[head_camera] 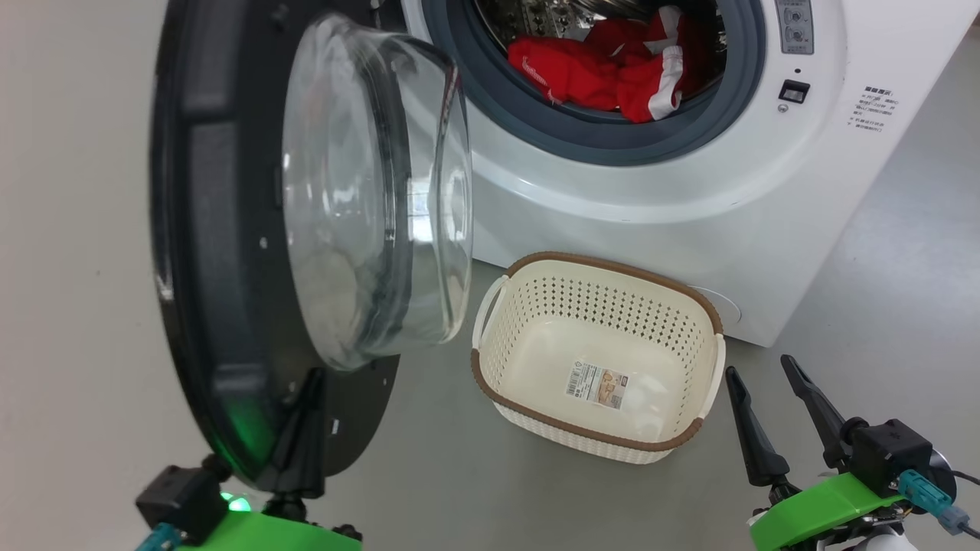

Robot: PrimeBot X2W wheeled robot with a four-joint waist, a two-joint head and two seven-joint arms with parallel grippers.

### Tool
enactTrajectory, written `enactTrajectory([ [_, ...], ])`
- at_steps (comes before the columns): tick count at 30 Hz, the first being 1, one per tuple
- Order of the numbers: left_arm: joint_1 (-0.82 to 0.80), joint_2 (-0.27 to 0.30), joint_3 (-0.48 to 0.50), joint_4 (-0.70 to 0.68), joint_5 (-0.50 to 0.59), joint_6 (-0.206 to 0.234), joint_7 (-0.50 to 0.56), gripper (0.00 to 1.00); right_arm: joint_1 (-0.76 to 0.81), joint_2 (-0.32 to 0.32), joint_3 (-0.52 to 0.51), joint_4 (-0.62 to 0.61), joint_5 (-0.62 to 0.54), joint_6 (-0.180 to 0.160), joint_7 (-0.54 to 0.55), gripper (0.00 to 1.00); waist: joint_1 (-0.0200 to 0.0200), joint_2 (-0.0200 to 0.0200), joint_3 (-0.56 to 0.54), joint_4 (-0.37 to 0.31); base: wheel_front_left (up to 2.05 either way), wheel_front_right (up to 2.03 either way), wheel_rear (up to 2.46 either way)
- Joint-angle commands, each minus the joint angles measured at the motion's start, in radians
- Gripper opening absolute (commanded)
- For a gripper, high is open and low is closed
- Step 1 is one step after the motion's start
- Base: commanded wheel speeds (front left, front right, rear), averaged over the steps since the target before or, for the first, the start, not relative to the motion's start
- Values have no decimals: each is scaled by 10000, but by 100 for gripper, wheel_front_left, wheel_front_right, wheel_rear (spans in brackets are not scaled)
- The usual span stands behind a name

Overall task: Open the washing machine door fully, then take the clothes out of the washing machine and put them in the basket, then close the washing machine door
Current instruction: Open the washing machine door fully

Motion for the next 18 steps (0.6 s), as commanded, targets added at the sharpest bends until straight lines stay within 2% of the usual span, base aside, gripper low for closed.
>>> enactTrajectory([
  [1, -87, 185, 670, -252, 80, 162, -94, 0, -309, -63, 223, -284, -99, 63, -65, 100, 0, 0, 25, -7, 0, 0, 0],
  [18, -952, 185, 3139, 694, 1150, 20, -94, 0, -475, -116, 201, -346, -129, 63, -65, 100, 0, 0, 325, -109, 0, 0, 0],
])
